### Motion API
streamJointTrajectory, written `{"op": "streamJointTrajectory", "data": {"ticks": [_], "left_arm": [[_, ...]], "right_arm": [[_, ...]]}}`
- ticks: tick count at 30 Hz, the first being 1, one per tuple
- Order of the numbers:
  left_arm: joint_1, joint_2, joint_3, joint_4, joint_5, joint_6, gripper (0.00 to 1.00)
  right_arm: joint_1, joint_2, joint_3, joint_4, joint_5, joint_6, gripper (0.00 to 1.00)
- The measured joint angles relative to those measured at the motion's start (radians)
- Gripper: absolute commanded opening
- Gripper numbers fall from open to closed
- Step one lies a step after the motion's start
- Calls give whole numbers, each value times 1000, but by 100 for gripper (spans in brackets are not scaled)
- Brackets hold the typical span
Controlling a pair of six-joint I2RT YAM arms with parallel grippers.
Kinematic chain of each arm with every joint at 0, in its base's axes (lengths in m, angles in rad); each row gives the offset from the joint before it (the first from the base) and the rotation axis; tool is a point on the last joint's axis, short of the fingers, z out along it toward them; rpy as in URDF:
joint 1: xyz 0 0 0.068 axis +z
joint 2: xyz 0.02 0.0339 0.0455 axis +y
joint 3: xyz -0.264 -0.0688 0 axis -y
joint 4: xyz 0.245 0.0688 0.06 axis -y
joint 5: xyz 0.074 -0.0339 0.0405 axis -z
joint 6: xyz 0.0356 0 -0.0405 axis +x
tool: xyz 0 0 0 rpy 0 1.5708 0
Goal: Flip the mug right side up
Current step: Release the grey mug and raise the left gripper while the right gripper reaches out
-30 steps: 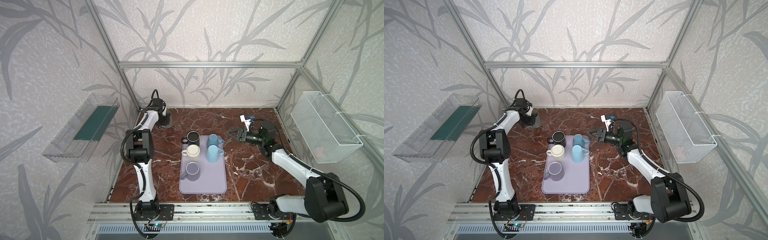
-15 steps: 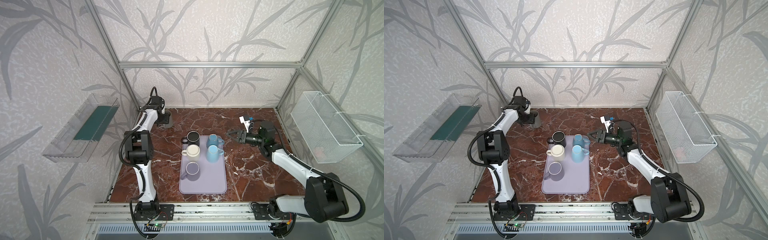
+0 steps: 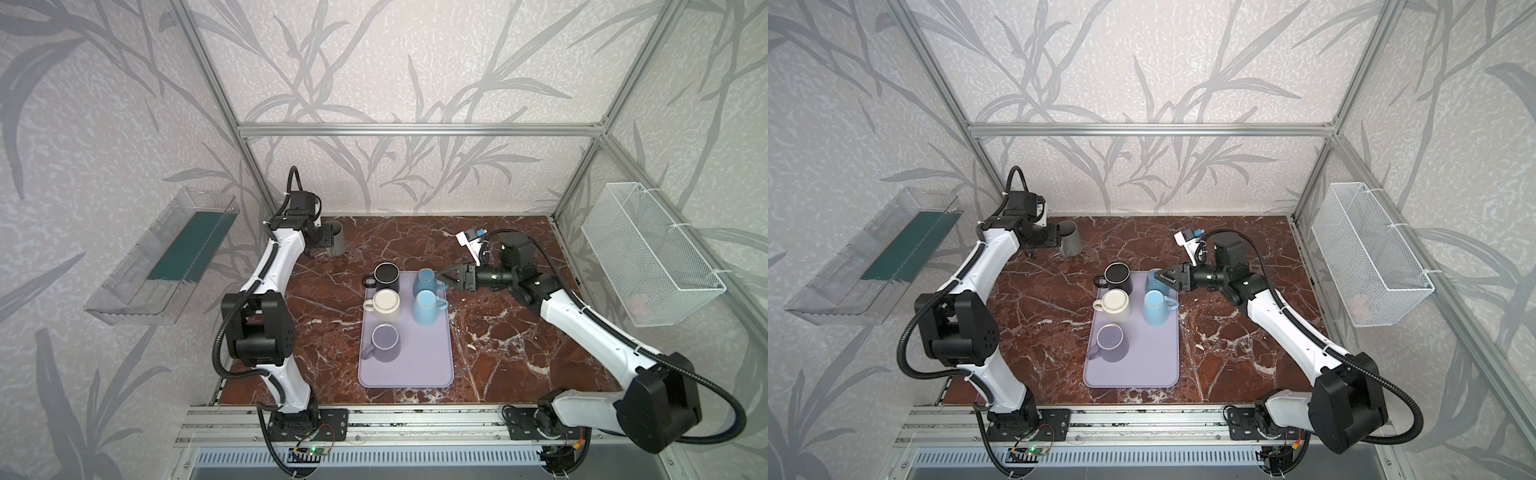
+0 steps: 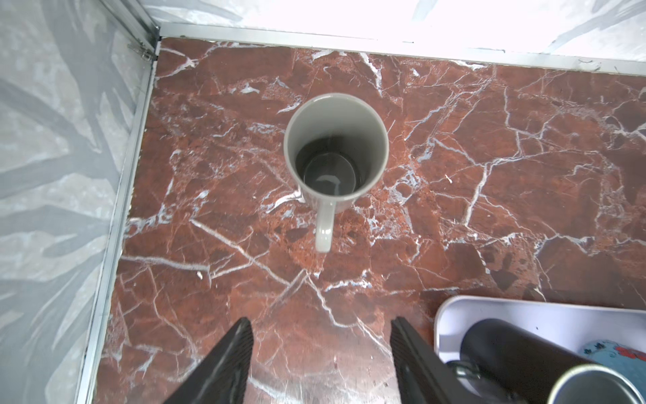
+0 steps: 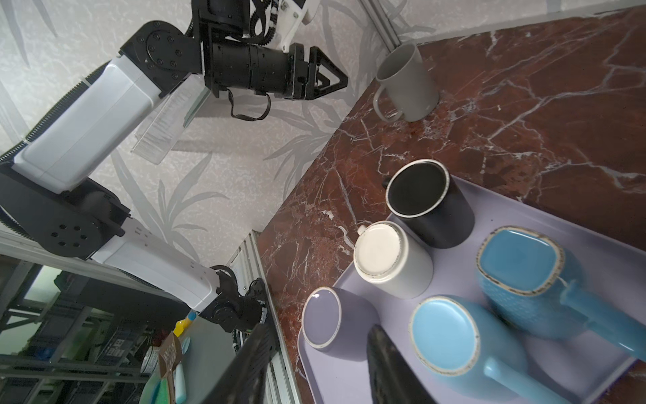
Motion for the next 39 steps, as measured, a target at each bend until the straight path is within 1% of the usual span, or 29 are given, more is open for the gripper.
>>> {"op": "streamJointTrajectory", "data": {"ticks": [4,7,12,18,24,28,34,39], "left_arm": [[-13,-68,-100,27,1,-56,66],[-34,-122,-171,34,-6,-95,66],[-55,-228,-299,91,-25,-141,66],[-55,-294,-425,137,-25,-192,66],[-54,-301,-456,137,-27,-209,66],[-54,-308,-464,143,-28,-212,66],[-54,-323,-467,156,-25,-214,66],[-54,-347,-473,160,-25,-216,66]], "right_arm": [[112,19,91,-134,71,-122,46],[198,61,164,-223,135,-211,45],[319,177,301,-365,227,-343,43],[448,266,387,-494,318,-507,42],[593,322,442,-581,393,-665,41],[672,379,495,-633,459,-765,41],[749,520,615,-727,557,-887,40],[783,632,709,-808,646,-957,38]]}}
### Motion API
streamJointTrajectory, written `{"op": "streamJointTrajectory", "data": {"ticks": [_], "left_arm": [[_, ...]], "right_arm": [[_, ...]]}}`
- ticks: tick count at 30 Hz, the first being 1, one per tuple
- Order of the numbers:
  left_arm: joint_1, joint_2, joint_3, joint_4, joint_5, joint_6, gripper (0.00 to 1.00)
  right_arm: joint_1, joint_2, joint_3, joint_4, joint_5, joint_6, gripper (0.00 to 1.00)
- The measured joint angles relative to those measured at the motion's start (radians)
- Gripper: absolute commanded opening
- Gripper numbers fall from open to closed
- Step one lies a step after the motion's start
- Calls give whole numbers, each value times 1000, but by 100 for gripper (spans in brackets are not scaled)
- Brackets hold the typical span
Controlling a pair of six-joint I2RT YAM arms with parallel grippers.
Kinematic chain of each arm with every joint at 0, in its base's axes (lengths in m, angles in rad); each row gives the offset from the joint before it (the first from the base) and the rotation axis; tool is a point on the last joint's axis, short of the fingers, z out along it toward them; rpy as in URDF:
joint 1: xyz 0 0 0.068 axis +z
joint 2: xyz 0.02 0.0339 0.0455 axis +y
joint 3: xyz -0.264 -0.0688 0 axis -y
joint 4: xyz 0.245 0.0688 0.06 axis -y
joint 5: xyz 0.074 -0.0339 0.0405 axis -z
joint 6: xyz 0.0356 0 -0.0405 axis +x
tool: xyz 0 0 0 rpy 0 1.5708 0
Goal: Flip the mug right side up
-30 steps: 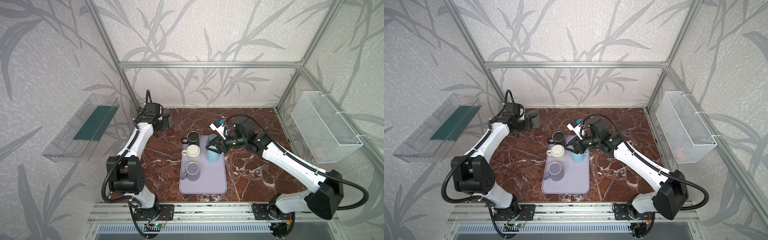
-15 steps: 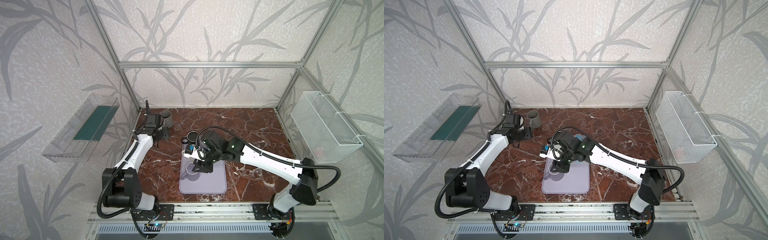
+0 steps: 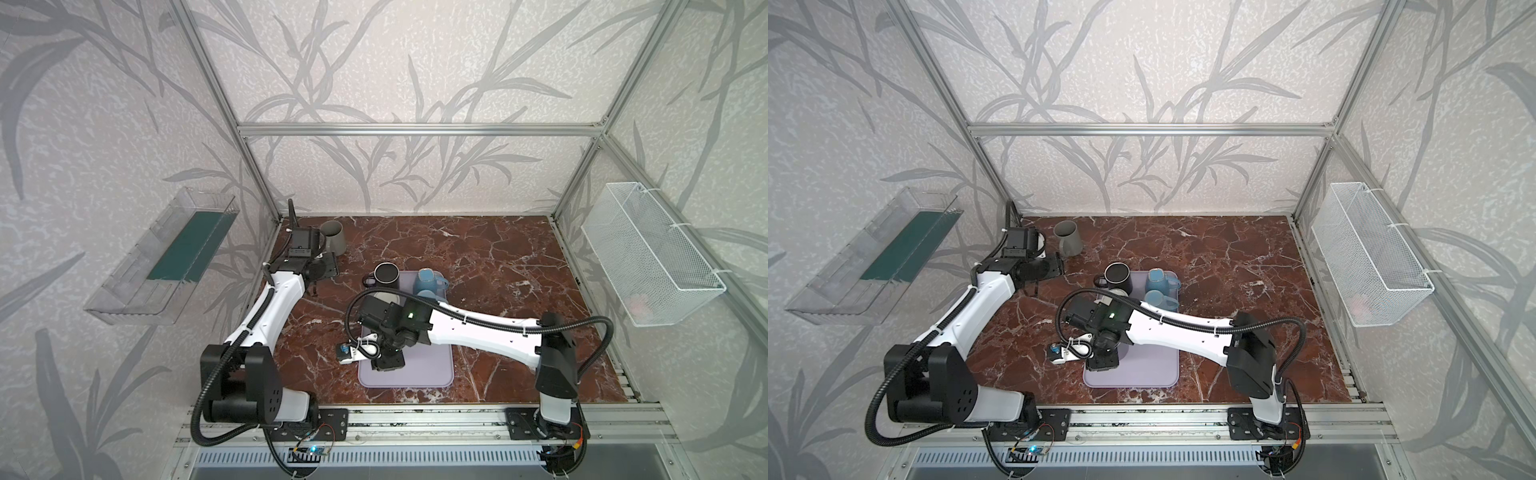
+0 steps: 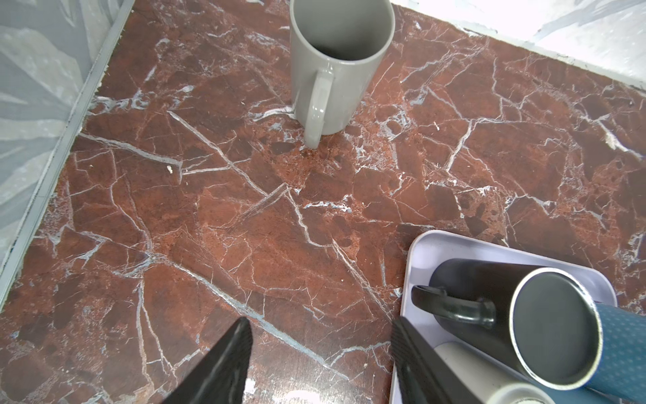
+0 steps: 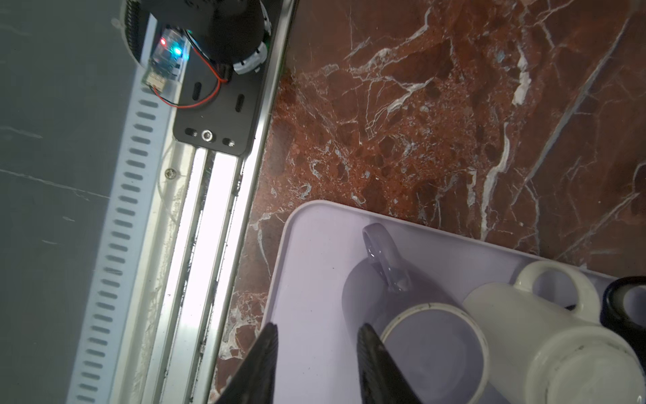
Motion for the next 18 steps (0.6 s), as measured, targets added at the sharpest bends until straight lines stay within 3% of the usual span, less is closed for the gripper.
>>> {"op": "streamJointTrajectory", "data": {"ticks": [9,18], "left_arm": [[0,-26,-2,1,-3,0,66],[0,-27,-11,1,-5,0,66]], "right_arm": [[43,168,160,-107,165,-90,37],[46,218,189,-120,241,-138,37]]}}
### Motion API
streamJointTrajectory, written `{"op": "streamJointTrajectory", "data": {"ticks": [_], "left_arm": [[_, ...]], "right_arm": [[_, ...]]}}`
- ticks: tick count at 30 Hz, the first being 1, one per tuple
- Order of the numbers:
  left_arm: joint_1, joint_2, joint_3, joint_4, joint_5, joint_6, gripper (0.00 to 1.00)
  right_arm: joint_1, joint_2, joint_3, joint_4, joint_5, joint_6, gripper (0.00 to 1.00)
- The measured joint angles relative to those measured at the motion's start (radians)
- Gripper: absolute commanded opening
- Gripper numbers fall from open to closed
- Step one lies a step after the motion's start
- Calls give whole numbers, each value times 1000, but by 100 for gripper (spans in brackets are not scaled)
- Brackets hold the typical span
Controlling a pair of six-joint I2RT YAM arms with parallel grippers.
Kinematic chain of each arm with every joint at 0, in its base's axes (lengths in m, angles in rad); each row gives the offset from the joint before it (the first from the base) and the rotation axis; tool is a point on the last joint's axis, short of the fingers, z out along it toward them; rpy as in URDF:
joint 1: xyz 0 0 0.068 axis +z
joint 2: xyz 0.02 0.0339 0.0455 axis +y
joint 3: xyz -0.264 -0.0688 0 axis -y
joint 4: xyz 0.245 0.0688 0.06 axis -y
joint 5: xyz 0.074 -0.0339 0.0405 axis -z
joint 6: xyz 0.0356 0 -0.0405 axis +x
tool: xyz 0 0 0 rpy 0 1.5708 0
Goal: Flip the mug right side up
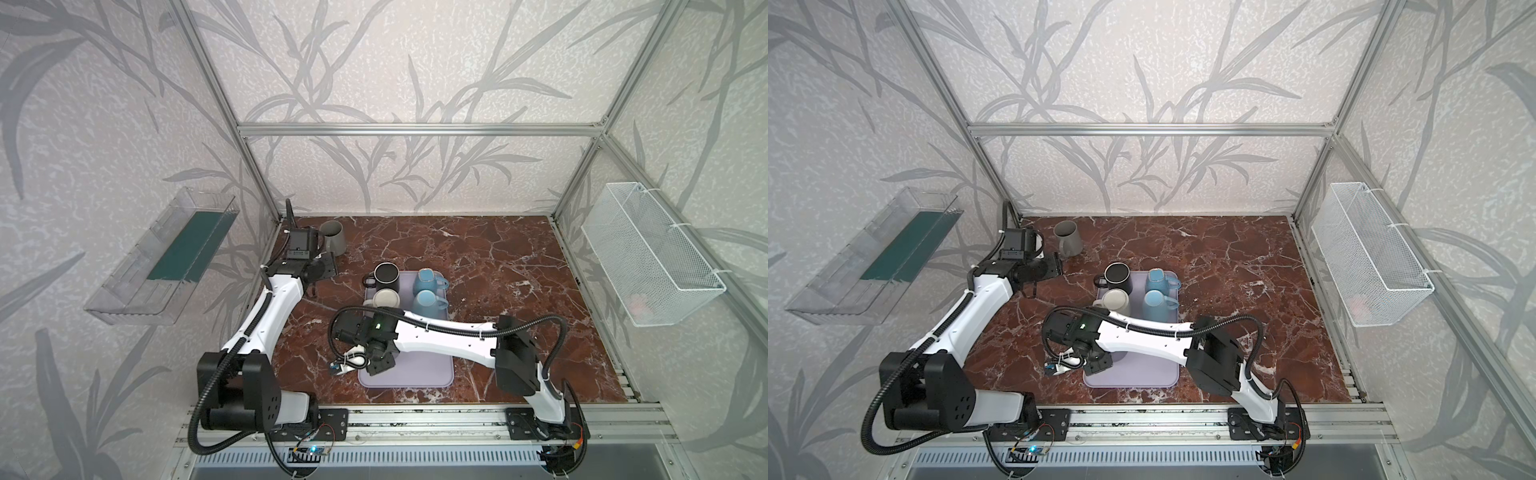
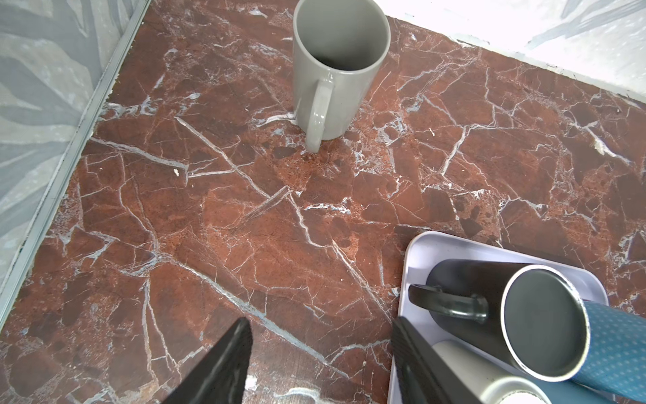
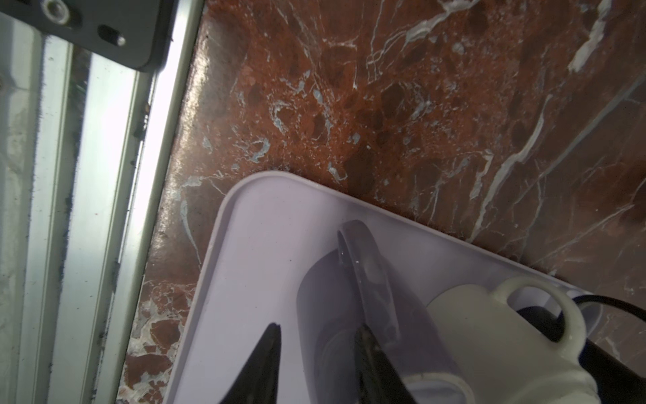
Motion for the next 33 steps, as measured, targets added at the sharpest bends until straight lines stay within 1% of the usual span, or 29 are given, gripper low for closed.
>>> {"op": "streamJointTrajectory", "data": {"ticks": [13,24,33], "left_arm": [[0,0,0,0,-3,0,66],[0,-1,0,1,-3,0,66],[0,-11,-2,1,-3,0,66]], "right_arm": [[0,60,69,-5,55,-59,38],[-19,134,150,-26,62,-80,37],[-43,212,279,-108,76,-80,32]]}}
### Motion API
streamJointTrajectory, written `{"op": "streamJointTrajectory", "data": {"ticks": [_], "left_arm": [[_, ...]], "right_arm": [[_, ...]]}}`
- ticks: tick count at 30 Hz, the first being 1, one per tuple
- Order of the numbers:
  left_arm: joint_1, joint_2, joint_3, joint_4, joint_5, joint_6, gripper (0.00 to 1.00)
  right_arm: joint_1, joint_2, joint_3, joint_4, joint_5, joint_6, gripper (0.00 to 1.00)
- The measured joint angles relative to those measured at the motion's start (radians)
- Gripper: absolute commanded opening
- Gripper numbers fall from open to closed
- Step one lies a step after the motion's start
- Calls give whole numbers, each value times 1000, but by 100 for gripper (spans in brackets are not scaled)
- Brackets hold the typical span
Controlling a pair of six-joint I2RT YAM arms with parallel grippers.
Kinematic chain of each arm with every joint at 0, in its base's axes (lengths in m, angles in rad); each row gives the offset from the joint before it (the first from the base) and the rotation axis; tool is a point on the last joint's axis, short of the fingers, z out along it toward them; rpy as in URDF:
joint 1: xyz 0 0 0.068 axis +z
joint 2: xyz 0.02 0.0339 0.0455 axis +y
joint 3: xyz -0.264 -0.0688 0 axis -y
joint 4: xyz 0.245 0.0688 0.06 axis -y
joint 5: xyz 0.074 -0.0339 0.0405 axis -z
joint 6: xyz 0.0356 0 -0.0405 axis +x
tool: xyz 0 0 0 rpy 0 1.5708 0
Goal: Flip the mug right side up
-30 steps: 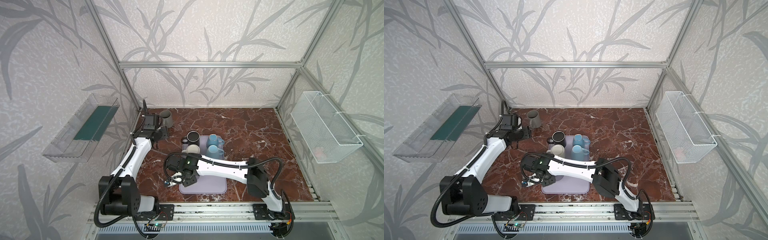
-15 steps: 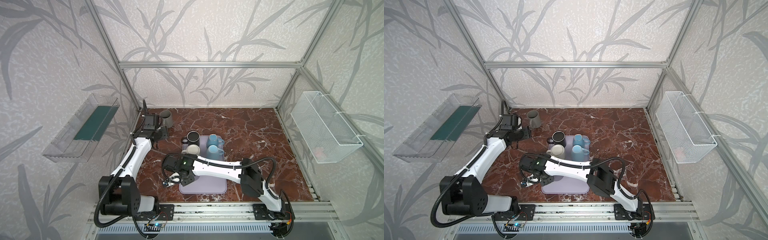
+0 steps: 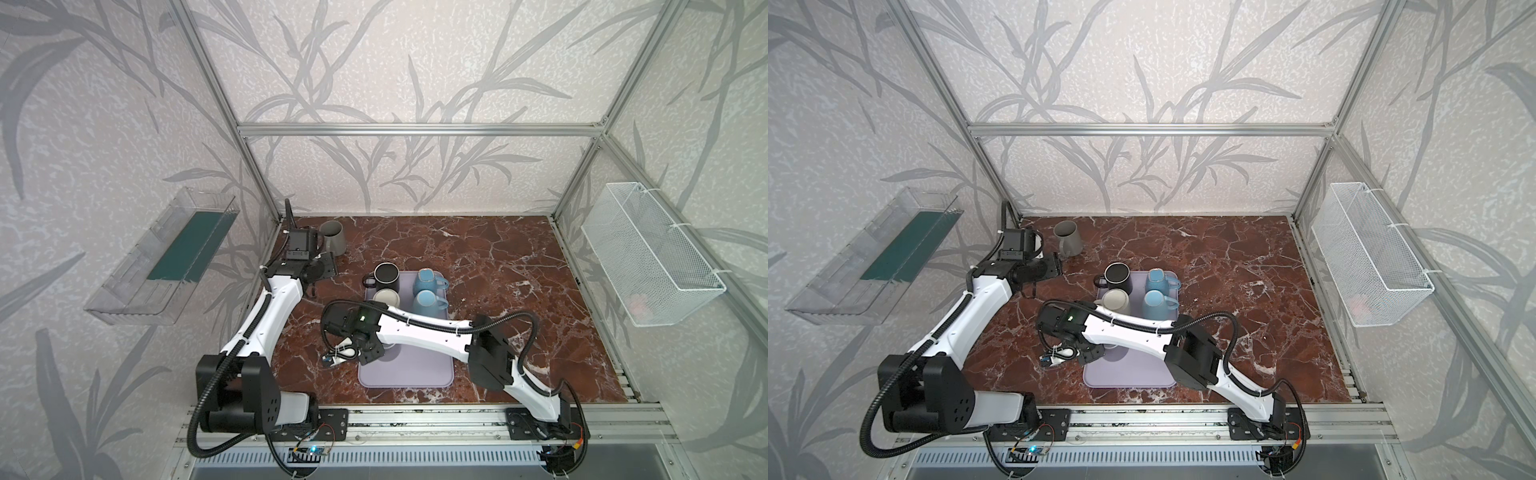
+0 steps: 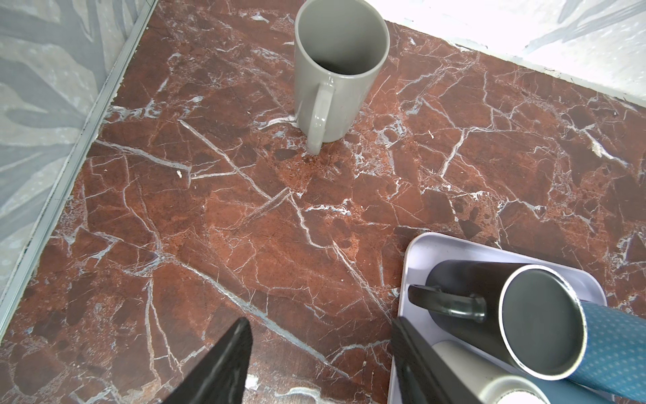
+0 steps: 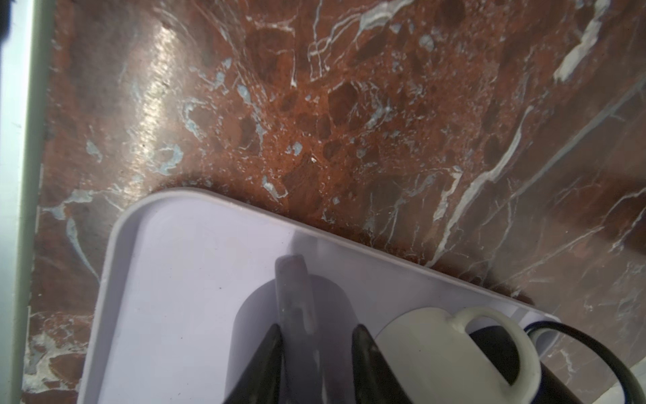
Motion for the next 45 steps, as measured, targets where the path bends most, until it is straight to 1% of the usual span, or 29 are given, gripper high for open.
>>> {"op": "streamJointTrajectory", "data": {"ticks": [4,10,21,38,40,45], "left_arm": [[0,0,0,0,0,0,66],[0,0,0,0,0,0,66],[0,0,0,0,1,0,66],[0,0,0,0,1,1,66],[0,0,0,0,1,1,66],[0,0,-1,0,0,3,66]], "right_arm": [[-13,39,73,-48,10,2,30],[-16,64,126,-105,29,7,30],[-16,70,128,-142,41,11,30],[-15,100,129,-142,24,10,29],[-15,105,130,-142,23,10,28],[-15,105,134,-142,23,5,20]]}}
